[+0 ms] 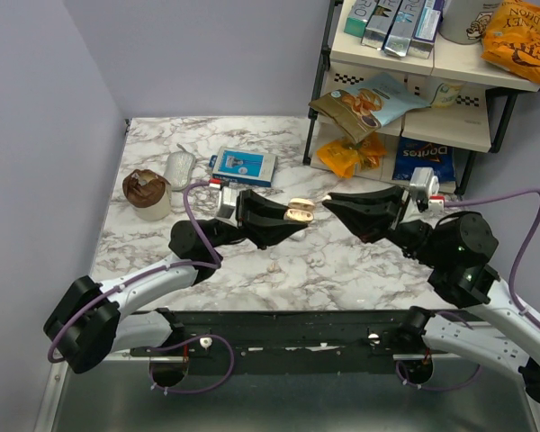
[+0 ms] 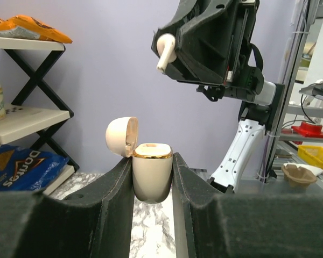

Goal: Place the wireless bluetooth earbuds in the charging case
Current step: Place the earbud in the charging case.

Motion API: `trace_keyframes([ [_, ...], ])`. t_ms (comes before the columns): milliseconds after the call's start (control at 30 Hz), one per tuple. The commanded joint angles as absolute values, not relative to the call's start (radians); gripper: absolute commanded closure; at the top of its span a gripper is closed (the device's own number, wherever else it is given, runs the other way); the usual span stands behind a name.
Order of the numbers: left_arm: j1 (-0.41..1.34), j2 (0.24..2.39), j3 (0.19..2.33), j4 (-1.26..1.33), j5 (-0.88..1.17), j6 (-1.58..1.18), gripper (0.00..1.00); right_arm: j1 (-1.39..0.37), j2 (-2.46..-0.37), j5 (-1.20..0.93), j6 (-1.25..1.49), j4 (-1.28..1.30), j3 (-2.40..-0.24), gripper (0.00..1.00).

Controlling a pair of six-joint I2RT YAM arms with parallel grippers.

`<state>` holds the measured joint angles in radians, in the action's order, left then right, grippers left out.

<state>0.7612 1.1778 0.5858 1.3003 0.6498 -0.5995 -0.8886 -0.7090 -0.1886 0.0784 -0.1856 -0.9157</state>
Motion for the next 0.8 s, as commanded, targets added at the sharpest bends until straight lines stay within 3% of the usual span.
trace_keyframes([
  [0,0.761,1.149,0.574,1.651,0.68,-0.543,1.0,-0.893,-0.655,-0.19,0.046,-0.066,-0.878,0.99],
  [767,0.762,1.161,0.584,1.631,0.699,-0.537,1.0,-0.894,-0.71,-0.236,0.081,-0.083,-0.848,0.99],
])
